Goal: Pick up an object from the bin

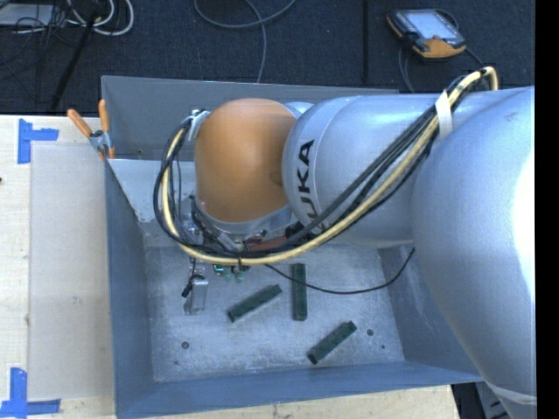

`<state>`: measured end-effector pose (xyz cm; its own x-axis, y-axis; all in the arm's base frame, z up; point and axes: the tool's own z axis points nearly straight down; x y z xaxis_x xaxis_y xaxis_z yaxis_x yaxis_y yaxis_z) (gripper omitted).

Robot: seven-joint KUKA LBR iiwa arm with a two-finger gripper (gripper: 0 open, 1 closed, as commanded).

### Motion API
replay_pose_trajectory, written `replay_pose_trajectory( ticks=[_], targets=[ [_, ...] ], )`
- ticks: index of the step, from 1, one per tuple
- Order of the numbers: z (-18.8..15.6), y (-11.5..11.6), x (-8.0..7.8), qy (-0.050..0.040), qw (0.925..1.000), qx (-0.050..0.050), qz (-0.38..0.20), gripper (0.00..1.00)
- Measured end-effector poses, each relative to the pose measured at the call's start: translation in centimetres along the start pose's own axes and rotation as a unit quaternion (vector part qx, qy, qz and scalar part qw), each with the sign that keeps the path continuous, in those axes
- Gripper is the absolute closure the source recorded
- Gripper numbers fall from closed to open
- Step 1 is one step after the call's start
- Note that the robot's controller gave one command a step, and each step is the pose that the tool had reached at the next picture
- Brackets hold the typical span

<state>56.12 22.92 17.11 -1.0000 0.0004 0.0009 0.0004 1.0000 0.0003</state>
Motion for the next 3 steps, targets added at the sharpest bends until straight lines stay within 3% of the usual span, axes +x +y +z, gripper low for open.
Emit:
replay_pose_trajectory(
  ticks=[1,2,3],
  targets=[
    [2.1,-2.4,-0.5,-0.0029,0.9989,-0.002,-0.047,0.0],
    [2.3,-6.5,0.0,0.0044,0.9967,0.001,-0.081,0.0],
    [4.8,-7.0,0.0,-0.0036,0.9921,0.0,-0.125,0.0]
  ],
)
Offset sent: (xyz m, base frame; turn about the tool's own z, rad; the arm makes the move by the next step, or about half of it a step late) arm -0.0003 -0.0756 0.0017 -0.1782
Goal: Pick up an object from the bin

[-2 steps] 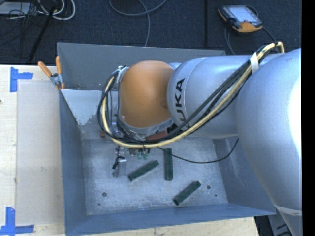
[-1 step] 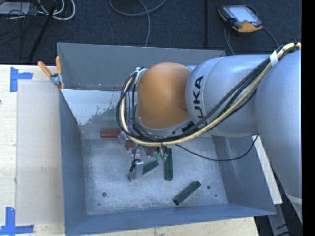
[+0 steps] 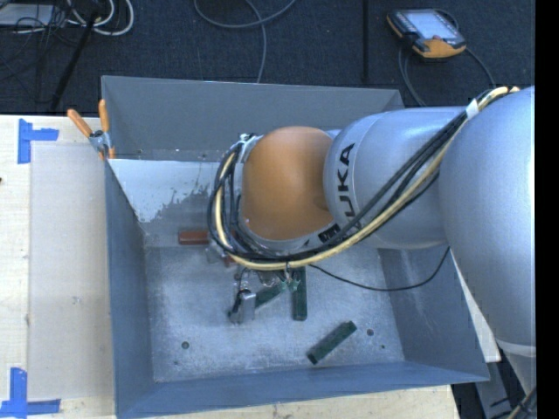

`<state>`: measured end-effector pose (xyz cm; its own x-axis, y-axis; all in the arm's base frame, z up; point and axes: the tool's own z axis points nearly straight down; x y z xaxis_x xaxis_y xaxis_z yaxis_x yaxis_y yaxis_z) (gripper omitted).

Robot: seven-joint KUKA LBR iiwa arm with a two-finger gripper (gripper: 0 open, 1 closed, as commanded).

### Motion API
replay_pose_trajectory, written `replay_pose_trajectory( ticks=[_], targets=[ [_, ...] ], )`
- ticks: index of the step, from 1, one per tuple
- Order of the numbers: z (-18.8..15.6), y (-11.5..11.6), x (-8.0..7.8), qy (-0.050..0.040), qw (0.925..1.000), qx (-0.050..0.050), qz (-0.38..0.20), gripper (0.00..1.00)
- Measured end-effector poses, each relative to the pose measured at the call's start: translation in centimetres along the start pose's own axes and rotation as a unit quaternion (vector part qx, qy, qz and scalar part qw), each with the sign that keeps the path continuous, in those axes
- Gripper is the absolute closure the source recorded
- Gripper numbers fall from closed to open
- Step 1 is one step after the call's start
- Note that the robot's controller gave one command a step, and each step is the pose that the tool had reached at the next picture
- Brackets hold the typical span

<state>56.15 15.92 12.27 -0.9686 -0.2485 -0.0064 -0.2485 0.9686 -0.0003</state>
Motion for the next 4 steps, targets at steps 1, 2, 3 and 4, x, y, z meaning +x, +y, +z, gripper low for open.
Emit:
replay_pose_trajectory(
  ticks=[1,2,3,4],
  targets=[
    [1.5,-4.3,0.8,0.0059,1.0,-0.002,-0.005,0.0],
    [2.0,-8.1,1.5,0.0042,0.9997,0.001,-0.024,0.0],
    [5.3,-3.8,3.0,0.0052,0.9871,-0.002,-0.16,1.0],
    [5.3,-3.8,3.0,0.0052,0.9872,-0.002,-0.159,1.0]
  ],
)
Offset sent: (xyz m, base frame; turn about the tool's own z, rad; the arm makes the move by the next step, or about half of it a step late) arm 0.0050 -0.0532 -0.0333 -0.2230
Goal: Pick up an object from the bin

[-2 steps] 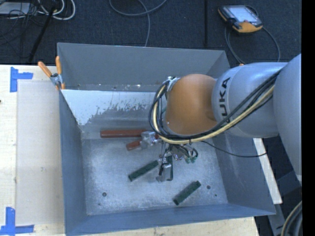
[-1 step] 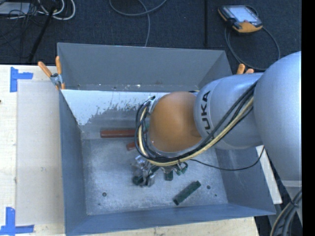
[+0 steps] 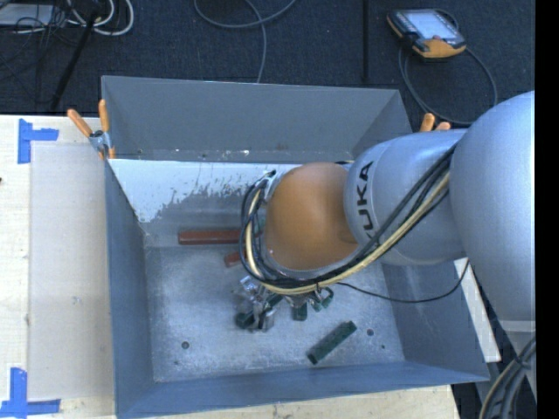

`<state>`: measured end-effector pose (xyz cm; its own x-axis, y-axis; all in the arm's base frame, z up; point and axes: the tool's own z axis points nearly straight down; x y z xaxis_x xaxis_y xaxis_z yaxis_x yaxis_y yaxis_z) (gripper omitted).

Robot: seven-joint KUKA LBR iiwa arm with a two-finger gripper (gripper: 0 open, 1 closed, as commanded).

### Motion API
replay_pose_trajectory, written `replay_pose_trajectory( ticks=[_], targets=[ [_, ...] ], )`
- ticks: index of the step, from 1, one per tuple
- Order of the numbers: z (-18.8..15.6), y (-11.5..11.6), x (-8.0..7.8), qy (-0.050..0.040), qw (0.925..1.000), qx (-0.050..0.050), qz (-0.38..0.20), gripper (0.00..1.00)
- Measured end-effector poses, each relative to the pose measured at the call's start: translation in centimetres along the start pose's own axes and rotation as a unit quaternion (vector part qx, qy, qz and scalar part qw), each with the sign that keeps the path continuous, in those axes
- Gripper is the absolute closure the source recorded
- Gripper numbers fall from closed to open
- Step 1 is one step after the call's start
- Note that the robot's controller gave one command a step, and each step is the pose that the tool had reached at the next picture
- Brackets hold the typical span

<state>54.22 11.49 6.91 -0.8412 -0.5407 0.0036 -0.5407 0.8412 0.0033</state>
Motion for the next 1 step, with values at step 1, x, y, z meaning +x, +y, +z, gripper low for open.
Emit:
replay_pose_trajectory(
  ticks=[1],
  targets=[
    [-19.82,-0.29,0.14,-0.0057,0.9997,0.003,-0.022,1.0]
  ],
)
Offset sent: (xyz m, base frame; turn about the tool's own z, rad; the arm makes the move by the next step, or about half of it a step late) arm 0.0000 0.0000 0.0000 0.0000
